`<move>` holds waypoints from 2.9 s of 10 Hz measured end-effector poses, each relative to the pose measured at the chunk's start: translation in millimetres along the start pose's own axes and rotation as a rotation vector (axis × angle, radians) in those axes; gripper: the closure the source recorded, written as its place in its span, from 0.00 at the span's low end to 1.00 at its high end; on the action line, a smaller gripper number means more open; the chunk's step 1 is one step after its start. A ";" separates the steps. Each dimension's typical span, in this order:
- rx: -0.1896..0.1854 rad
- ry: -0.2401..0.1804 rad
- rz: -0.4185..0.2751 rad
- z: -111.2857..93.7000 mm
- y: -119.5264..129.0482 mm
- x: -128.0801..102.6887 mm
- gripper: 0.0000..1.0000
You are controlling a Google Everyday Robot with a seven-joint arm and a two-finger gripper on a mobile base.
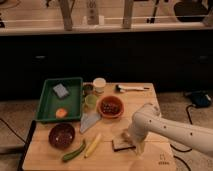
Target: Place eraser in purple bowl
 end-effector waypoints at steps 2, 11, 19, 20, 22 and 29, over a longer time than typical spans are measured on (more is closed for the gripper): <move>-0.004 -0.008 -0.005 6.3 -2.2 -0.8 0.20; -0.008 -0.012 -0.017 5.2 -2.7 -0.4 0.96; 0.001 0.032 -0.034 -37.0 9.9 -9.0 0.96; 0.000 0.039 -0.033 -43.8 12.4 -10.3 0.96; 0.003 0.046 -0.036 -53.2 12.8 -14.1 0.96; 0.003 0.083 -0.068 -83.5 1.9 -41.7 0.96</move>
